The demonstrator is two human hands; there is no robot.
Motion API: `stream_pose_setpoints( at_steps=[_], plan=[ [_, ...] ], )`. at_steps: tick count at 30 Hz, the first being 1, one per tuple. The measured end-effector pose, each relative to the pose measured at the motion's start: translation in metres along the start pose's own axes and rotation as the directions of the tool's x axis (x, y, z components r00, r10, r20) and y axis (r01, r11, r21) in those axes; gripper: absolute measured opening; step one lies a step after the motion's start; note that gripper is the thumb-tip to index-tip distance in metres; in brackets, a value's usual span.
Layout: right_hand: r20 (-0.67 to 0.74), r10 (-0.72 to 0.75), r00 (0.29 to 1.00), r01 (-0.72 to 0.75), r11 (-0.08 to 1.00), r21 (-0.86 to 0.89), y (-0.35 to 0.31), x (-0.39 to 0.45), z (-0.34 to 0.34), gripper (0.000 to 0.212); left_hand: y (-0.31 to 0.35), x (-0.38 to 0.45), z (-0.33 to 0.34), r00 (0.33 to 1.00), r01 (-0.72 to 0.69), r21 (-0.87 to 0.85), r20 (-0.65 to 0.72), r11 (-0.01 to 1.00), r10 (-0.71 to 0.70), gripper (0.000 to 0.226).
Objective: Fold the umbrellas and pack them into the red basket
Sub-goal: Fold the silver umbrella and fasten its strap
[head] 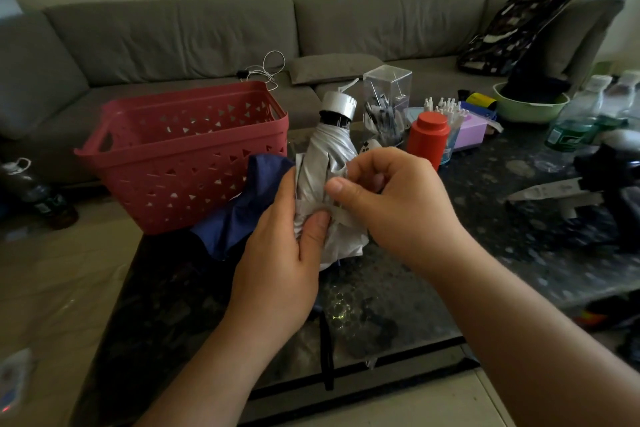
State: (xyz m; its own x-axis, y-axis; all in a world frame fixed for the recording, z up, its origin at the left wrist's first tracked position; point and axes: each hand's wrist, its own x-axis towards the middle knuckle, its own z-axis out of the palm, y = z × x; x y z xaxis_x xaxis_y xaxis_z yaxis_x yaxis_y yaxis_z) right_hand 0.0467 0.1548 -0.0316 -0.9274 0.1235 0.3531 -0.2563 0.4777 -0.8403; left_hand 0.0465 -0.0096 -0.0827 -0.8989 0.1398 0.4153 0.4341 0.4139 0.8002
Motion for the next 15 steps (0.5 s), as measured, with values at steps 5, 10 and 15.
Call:
stream_pose_setpoints(
  at_steps=[5, 10, 15],
  plan=[
    [0.028, 0.075, 0.997, -0.077, 0.995, 0.069, 0.002, 0.003, -0.005, 0.019, -0.002, 0.0, -0.002, 1.0, 0.015, 0.055, -0.006, 0.998, -0.014, 0.062],
    [0.054, 0.212, 0.976, -0.219, 0.944, 0.248, 0.005, 0.004, -0.003, 0.027, -0.001, -0.001, 0.003, 1.0, 0.012, -0.027, 0.017, 1.0, -0.012, 0.059],
    [0.023, 0.213, 0.977, -0.212, 0.945, 0.251, 0.006, 0.002, 0.006, 0.025, 0.012, -0.005, 0.011, 0.979, 0.193, -0.394, 0.143, 0.899, -0.147, 0.042]
  ],
)
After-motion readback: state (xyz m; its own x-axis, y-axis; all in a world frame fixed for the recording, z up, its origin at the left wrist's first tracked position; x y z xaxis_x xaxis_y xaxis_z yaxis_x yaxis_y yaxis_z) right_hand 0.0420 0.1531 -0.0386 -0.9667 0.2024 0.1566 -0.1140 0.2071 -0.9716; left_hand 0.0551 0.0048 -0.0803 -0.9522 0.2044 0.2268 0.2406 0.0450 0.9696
